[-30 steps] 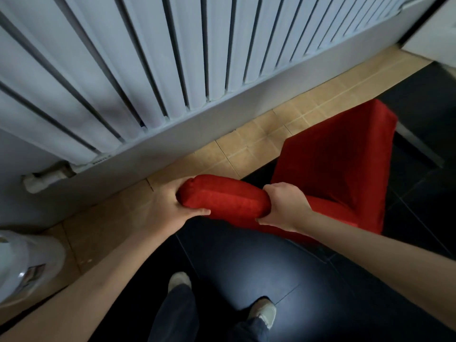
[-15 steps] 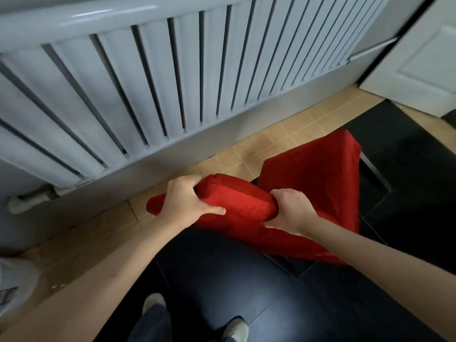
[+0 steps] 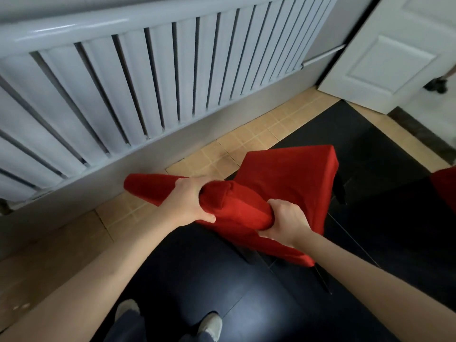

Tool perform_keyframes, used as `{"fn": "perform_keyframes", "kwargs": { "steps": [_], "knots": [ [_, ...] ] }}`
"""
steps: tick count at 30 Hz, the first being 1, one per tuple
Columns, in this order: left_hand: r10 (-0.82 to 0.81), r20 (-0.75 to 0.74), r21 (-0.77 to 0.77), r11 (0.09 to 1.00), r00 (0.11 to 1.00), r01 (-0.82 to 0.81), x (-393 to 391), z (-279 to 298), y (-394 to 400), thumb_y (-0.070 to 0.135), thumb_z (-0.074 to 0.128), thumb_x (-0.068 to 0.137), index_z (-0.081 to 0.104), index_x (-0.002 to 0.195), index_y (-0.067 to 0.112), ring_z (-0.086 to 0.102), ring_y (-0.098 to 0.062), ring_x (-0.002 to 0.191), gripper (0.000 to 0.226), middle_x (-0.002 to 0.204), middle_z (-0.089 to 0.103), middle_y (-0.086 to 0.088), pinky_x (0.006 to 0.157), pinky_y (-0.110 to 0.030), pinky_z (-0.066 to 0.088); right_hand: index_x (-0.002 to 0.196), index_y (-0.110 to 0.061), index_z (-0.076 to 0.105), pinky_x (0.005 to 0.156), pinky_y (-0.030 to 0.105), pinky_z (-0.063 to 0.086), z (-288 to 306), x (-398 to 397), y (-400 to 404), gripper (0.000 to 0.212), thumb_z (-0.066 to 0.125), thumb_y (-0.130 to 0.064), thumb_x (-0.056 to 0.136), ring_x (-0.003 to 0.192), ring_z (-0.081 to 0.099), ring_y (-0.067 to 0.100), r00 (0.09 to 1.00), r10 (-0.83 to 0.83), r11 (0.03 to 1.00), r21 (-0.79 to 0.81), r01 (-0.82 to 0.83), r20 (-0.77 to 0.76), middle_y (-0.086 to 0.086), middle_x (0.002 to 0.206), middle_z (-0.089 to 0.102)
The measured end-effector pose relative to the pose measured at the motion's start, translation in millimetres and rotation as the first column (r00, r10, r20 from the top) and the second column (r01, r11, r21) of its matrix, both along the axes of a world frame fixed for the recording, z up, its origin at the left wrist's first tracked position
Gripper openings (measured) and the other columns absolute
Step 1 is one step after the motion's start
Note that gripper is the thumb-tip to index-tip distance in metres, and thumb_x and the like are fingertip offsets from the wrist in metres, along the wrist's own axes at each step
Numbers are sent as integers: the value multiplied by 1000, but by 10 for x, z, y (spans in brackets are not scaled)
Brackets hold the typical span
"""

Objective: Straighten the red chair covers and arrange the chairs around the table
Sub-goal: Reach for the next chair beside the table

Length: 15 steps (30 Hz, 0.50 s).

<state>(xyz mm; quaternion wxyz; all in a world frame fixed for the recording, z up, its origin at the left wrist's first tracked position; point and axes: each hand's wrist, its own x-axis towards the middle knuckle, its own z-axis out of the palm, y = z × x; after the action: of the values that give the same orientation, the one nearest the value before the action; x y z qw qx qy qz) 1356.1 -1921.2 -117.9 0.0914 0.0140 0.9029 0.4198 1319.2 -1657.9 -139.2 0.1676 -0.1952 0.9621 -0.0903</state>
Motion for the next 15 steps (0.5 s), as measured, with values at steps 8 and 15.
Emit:
{"fn": "perform_keyframes", "kwargs": {
  "steps": [8,15],
  "knots": [
    [-172,-72,-75,983,982,167,-75,275,446,36,93,46,61,124,28,59,-12,112,84,119,66,8,103,-36,40,82,-16,54,66,28,45,56,248,470,46,84,-43,59,74,57,16,987,-157,983,-97,154,-23,-7,79,56],
    [-278,-75,-158,952,958,264,23,401,866,46,89,52,53,133,32,50,-12,122,90,130,58,10,111,-47,30,87,-22,54,68,28,46,101,484,831,47,85,-41,57,78,59,16,957,-289,949,-139,284,-20,-8,84,59]
  ]
}}
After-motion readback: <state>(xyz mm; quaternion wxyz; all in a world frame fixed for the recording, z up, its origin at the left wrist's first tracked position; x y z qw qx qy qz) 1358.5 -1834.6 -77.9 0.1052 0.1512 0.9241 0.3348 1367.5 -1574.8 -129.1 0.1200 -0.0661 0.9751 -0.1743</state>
